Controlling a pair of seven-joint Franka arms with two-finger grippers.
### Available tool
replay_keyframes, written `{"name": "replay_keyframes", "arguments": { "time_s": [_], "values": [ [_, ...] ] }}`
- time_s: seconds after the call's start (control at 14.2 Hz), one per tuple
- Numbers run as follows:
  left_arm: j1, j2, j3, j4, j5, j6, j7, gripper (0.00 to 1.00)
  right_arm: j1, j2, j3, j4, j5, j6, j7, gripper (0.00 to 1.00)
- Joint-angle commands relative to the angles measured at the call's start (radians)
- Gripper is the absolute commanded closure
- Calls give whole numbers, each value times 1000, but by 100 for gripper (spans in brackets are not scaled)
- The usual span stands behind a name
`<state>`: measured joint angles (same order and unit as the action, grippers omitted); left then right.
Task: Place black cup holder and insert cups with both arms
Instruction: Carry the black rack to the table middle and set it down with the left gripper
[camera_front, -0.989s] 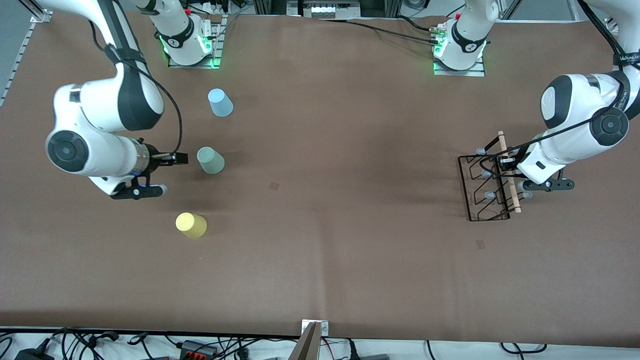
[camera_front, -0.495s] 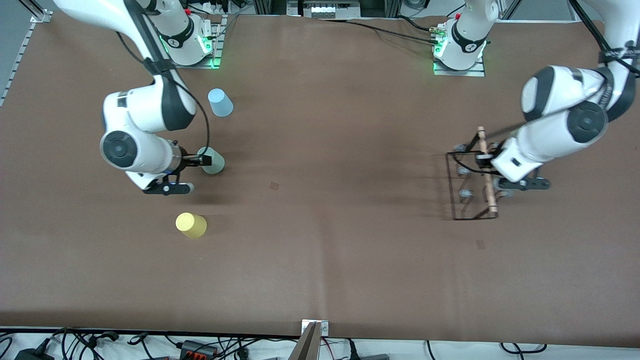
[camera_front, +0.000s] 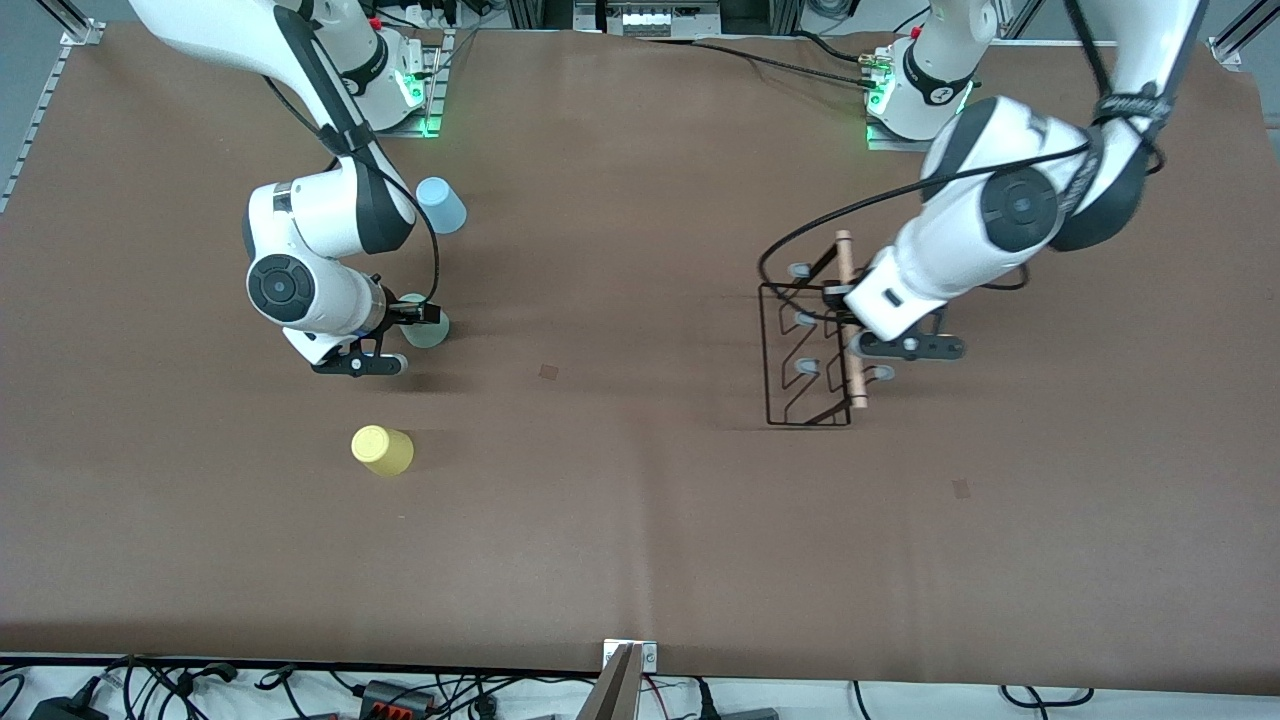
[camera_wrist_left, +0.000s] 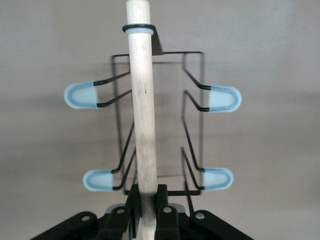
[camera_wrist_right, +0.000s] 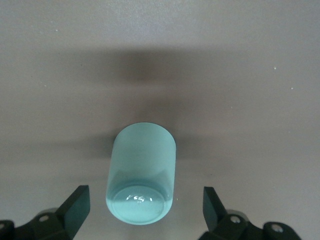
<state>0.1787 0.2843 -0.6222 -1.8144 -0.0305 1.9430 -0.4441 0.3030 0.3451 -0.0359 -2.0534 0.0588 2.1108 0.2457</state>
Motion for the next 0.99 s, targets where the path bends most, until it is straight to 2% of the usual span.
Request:
{"name": "replay_keyframes", "arguments": {
  "time_s": [0.0, 0.28, 0.57, 0.78, 0.92],
  "values": [
    [-83, 91, -16, 113, -3, -16, -118, 100, 1, -21, 10, -34, 12, 17, 23, 0],
    [-240, 192, -5, 185, 9, 37, -289, 100, 1, -15, 13, -53, 12, 17, 23, 0],
    [-301, 248, -7, 191, 70, 106, -335, 100, -2, 14, 33, -48, 13, 24, 24, 0],
    [-335, 271, -7, 195, 67, 163, -401, 100, -2, 28, 31, -45, 62, 57, 24, 0],
    [-366, 300, -7, 257, 70, 172, -430, 100, -2, 28, 31, -45, 62, 66, 23, 0]
  ]
}}
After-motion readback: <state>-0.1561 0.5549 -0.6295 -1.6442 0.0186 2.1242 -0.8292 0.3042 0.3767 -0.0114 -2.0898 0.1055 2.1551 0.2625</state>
